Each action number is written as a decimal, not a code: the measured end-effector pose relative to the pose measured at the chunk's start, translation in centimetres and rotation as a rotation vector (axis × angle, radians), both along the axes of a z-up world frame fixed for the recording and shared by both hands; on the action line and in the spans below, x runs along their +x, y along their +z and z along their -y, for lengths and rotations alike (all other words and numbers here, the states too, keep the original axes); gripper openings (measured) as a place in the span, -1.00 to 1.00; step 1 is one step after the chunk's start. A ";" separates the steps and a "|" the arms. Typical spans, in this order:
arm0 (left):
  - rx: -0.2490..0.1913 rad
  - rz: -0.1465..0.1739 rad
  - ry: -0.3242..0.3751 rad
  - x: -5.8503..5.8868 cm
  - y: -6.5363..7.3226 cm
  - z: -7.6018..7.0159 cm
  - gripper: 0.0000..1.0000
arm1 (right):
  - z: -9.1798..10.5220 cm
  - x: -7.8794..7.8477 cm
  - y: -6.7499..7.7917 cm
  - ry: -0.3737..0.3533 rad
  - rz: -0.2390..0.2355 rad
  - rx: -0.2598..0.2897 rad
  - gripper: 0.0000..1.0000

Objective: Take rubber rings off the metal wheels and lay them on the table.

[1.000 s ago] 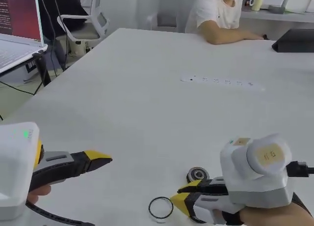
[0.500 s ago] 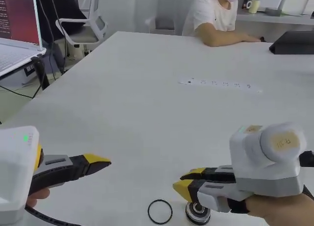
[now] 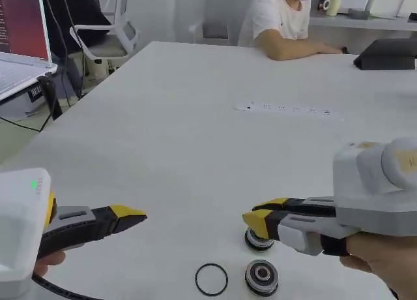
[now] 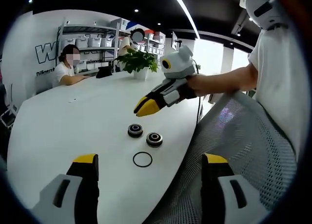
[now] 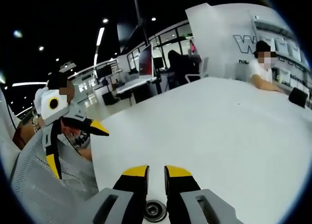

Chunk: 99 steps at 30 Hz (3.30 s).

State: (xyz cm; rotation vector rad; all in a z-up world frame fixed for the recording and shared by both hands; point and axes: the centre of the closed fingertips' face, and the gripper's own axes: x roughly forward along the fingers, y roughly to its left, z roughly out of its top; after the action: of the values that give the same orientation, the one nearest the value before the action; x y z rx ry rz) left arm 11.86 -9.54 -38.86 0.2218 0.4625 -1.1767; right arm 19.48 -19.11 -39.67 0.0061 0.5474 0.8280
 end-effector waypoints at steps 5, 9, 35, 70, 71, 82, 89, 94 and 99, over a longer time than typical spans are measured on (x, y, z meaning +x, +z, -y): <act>0.022 0.013 -0.016 -0.1 -0.1 0.0 0.71 | 1.3 0.5 0.8 -0.029 0.018 0.013 -0.80; 0.027 0.029 -0.029 0.0 0.2 0.1 0.72 | 2.3 0.8 1.2 -0.051 0.026 0.025 -0.80; 0.018 0.267 -0.203 3.9 7.3 7.2 0.38 | 5.8 -1.1 -3.5 0.050 -0.073 -0.134 -0.78; 0.058 0.103 -0.324 4.1 -4.0 12.1 -0.20 | 3.5 -5.0 -7.5 0.338 -0.110 -0.279 -0.61; 0.055 0.085 -0.325 3.9 -4.3 12.2 -0.23 | 3.4 -5.0 -7.5 0.338 -0.111 -0.275 -0.61; 0.136 0.112 -0.387 2.7 -6.8 12.3 -0.47 | 2.7 -5.7 -7.7 0.372 -0.123 -0.269 -0.62; 0.140 0.110 -0.380 2.9 -7.0 12.1 -0.73 | 2.5 -6.1 -8.2 0.396 -0.129 -0.286 -0.61; 0.137 0.091 -0.383 2.7 -7.1 12.0 -0.80 | 2.4 -6.0 -8.2 0.394 -0.123 -0.291 -0.62; 0.140 0.084 -0.383 2.6 -7.0 12.1 -0.81 | 2.5 -5.8 -8.7 0.392 -0.117 -0.309 -0.57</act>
State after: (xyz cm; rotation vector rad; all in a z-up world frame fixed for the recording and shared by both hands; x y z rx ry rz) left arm 14.45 -21.64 -45.86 0.4958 0.4405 -1.5034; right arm 13.64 -21.57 -48.35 -0.3476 0.7980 1.1204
